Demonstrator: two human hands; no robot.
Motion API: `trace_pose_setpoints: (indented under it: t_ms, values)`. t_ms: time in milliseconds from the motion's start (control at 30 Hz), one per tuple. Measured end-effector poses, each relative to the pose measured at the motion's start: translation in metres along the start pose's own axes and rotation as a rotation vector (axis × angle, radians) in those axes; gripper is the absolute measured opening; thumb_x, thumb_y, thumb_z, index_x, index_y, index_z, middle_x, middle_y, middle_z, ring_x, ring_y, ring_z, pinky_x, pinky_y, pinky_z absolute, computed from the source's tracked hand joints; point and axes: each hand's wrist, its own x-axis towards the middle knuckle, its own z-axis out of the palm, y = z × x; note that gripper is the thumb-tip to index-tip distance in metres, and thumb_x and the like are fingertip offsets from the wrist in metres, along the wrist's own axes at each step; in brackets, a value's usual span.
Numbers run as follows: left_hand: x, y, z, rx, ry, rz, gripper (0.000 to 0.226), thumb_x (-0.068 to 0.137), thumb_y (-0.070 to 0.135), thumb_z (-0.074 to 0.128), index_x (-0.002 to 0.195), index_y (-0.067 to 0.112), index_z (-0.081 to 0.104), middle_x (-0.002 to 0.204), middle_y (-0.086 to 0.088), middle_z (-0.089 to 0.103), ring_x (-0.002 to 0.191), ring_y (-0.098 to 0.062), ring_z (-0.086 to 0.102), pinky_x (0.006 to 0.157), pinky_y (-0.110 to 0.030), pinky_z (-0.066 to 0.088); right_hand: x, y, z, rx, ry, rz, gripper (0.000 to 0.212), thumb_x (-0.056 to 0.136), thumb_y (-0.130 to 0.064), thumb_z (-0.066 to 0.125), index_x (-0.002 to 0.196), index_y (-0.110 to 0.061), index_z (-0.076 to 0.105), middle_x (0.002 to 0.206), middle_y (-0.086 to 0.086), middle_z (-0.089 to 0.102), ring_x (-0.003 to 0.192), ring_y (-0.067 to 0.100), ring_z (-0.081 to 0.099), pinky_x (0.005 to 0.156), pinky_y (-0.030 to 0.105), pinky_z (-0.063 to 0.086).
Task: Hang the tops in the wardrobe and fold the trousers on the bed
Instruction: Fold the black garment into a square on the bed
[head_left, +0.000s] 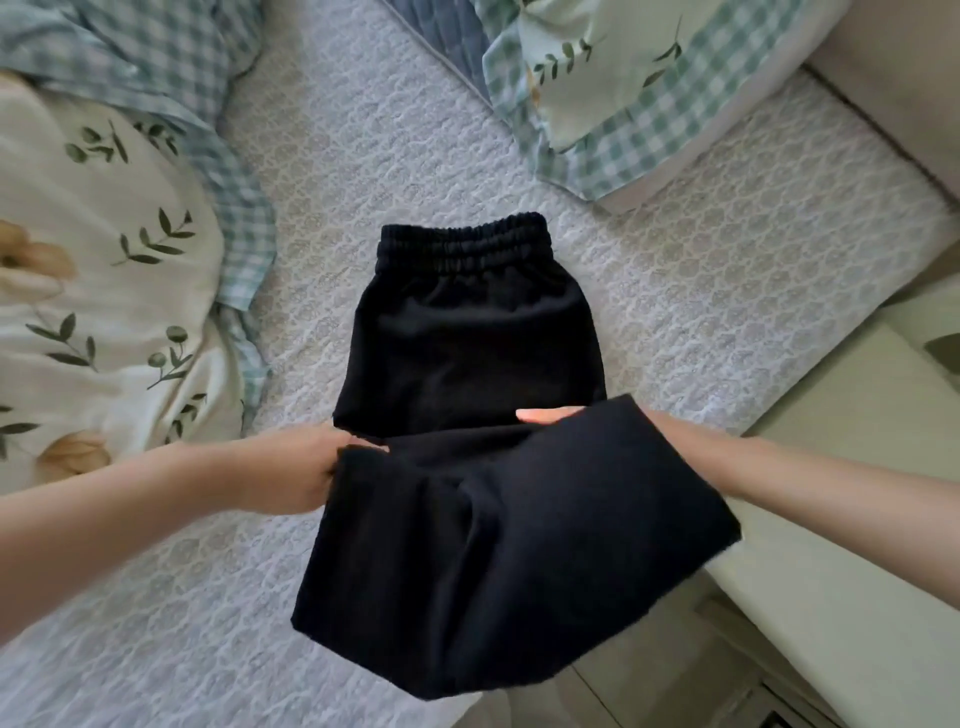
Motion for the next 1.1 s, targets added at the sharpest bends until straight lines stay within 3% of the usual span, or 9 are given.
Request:
trace_pose_setpoints:
  t_ms: [33, 67, 133, 233, 333, 433, 733, 833, 1100]
  values:
    - [-0.002, -0.004, 0.001, -0.188, 0.052, -0.092, 0.038, 0.105, 0.032, 0.039, 0.14, 0.026, 0.052, 0.141, 0.01, 0.054, 0.132, -0.008, 0.047, 0.113, -0.032, 0.034, 0.002, 0.001, 0.002, -0.106, 0.294, 0.211, 0.015, 0.086, -0.021, 0.064, 0.083, -0.031, 0.075, 0.083, -0.005, 0.072, 0.076, 0.024, 0.066, 0.069, 0.038, 0.046]
    - [-0.003, -0.01, 0.003, -0.4, 0.113, -0.172, 0.038, 0.104, 0.03, 0.04, 0.138, 0.02, 0.054, 0.137, 0.005, 0.059, 0.128, -0.012, 0.053, 0.11, -0.035, 0.039, 0.002, 0.004, 0.0, -0.094, 0.256, 0.368, 0.016, 0.088, -0.027, 0.061, 0.078, -0.025, 0.073, 0.08, 0.001, 0.072, 0.072, 0.028, 0.066, 0.065, 0.038, 0.046]
    - [-0.004, -0.011, 0.007, -0.825, 0.254, -0.286, 0.052, 0.094, 0.052, 0.041, 0.131, 0.02, 0.06, 0.127, 0.0, 0.067, 0.12, -0.02, 0.061, 0.099, -0.039, 0.05, 0.013, 0.017, -0.012, 0.334, -0.06, 0.303, 0.035, 0.094, -0.055, 0.048, 0.095, -0.028, 0.069, 0.094, -0.005, 0.075, 0.087, 0.018, 0.071, 0.067, 0.031, 0.056]
    - [0.008, 0.0, 0.023, -1.191, 0.441, -0.328, 0.053, 0.087, 0.063, 0.04, 0.118, 0.027, 0.064, 0.111, 0.0, 0.074, 0.1, -0.021, 0.071, 0.082, -0.034, 0.057, 0.02, 0.025, -0.026, 0.702, 0.029, 0.341, 0.056, 0.091, -0.071, 0.027, 0.102, -0.033, 0.067, 0.084, -0.012, 0.074, 0.08, 0.01, 0.071, 0.073, 0.035, 0.059]
    - [0.022, 0.01, 0.05, -1.159, 0.615, -0.384, 0.031, 0.084, 0.057, 0.058, 0.108, 0.038, 0.064, 0.107, 0.013, 0.073, 0.097, -0.007, 0.07, 0.082, -0.026, 0.054, 0.023, 0.029, -0.004, 0.551, 0.095, 0.272, 0.047, 0.093, -0.065, 0.034, 0.105, -0.032, 0.065, 0.101, -0.005, 0.071, 0.094, 0.014, 0.067, 0.083, 0.034, 0.054]
    - [0.027, 0.013, 0.069, -1.135, 0.74, -0.38, 0.017, 0.094, 0.043, 0.059, 0.109, 0.039, 0.066, 0.1, 0.021, 0.073, 0.091, 0.001, 0.07, 0.07, -0.014, 0.051, 0.014, 0.033, 0.009, 0.441, 0.209, 0.206, 0.035, 0.095, -0.051, 0.049, 0.116, -0.025, 0.055, 0.106, -0.016, 0.061, 0.098, 0.001, 0.058, 0.076, 0.02, 0.046]
    - [0.002, 0.042, 0.117, -1.233, 0.856, -0.384, 0.022, 0.088, 0.039, 0.064, 0.1, 0.027, 0.078, 0.101, 0.011, 0.075, 0.094, -0.003, 0.07, 0.081, -0.019, 0.044, -0.003, 0.027, 0.035, 0.439, 0.296, 0.034, 0.025, 0.102, -0.033, 0.044, 0.124, -0.033, 0.053, 0.115, -0.024, 0.059, 0.105, -0.013, 0.053, 0.083, 0.013, 0.042]
    - [0.004, 0.044, 0.129, -1.2, 0.893, -0.431, 0.014, 0.092, 0.032, 0.064, 0.099, 0.032, 0.077, 0.093, 0.011, 0.076, 0.078, -0.014, 0.068, 0.069, -0.02, 0.047, -0.004, 0.03, 0.041, 0.475, 0.282, 0.056, 0.022, 0.1, -0.033, 0.048, 0.12, -0.035, 0.055, 0.113, -0.022, 0.061, 0.103, -0.013, 0.055, 0.082, 0.014, 0.044]
    - [0.019, 0.039, 0.109, -1.255, 1.002, -0.514, 0.015, 0.09, 0.04, 0.067, 0.099, 0.029, 0.068, 0.093, 0.013, 0.075, 0.082, -0.001, 0.07, 0.063, -0.016, 0.047, 0.001, 0.026, 0.04, 0.419, 0.341, 0.156, 0.013, 0.098, -0.03, 0.049, 0.107, -0.026, 0.058, 0.103, -0.012, 0.063, 0.097, 0.006, 0.06, 0.081, 0.027, 0.049]
